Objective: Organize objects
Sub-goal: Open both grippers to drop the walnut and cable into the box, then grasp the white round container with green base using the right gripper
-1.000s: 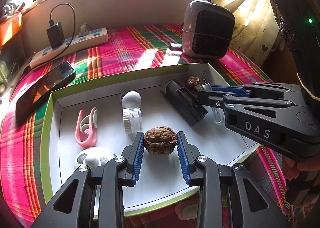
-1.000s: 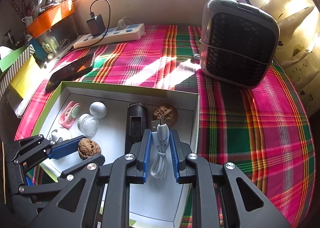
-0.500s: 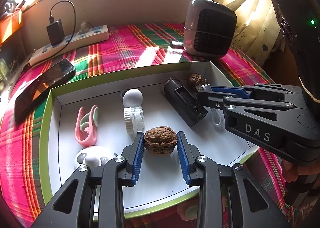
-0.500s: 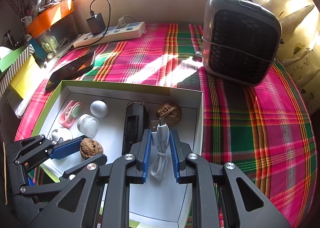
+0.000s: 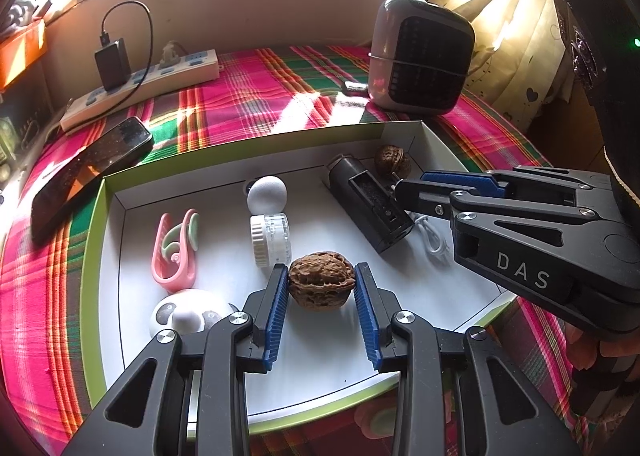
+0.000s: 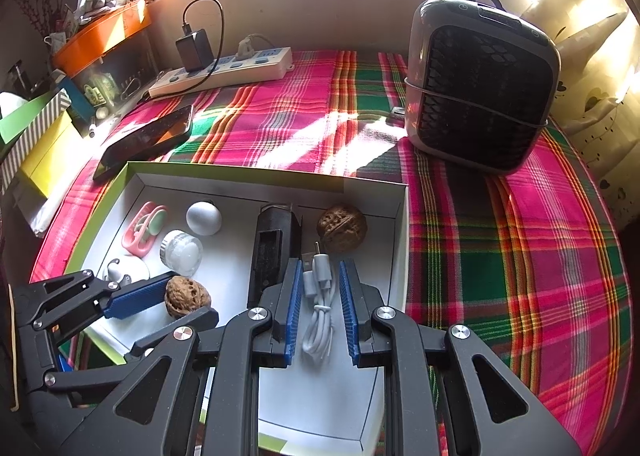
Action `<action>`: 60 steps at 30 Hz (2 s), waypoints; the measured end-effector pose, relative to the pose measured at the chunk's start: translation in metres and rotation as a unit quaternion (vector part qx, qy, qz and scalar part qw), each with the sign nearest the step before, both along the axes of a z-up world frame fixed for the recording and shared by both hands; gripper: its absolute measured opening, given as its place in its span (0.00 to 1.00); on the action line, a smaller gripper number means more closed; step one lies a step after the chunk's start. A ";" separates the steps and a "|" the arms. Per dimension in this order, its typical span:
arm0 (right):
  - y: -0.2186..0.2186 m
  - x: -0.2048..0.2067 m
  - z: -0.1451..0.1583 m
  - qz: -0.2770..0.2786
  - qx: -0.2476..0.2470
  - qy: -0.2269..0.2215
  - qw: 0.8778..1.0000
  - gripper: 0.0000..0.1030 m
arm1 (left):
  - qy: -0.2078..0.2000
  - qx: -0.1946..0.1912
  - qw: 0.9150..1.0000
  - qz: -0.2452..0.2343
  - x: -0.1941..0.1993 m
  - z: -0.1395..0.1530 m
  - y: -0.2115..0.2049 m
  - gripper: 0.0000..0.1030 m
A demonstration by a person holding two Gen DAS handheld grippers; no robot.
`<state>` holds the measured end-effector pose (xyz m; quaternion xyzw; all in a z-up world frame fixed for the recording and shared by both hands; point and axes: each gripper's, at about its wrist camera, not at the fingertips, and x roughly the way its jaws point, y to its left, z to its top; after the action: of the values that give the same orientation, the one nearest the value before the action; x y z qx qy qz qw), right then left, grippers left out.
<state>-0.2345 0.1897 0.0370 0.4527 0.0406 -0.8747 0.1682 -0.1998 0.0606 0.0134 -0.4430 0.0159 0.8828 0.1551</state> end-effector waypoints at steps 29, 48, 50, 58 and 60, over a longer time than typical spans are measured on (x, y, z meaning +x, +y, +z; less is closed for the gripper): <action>0.007 0.046 0.026 -0.008 -0.048 0.041 0.998 0.36 | 0.041 -0.002 0.999 0.013 0.031 0.024 -0.017 0.38; 0.008 0.109 0.029 0.006 -0.047 0.068 0.997 0.42 | 0.054 0.007 0.998 0.037 0.078 0.032 -0.045 0.38; 0.010 0.114 0.027 0.003 -0.047 0.066 0.997 0.43 | 0.054 0.014 0.998 0.038 0.083 0.032 -0.049 0.38; 0.009 0.123 0.013 0.010 -0.050 0.050 0.997 0.46 | 0.040 0.026 0.998 0.044 0.094 0.022 -0.057 0.38; 0.007 0.123 0.009 0.009 -0.042 0.047 0.998 0.46 | 0.034 0.027 0.998 0.043 0.095 0.019 -0.057 0.38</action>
<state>-0.1119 0.1965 0.0456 0.4033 0.0159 -0.8944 0.1927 -0.1045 0.0035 0.0320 -0.4083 -0.0213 0.9036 0.1282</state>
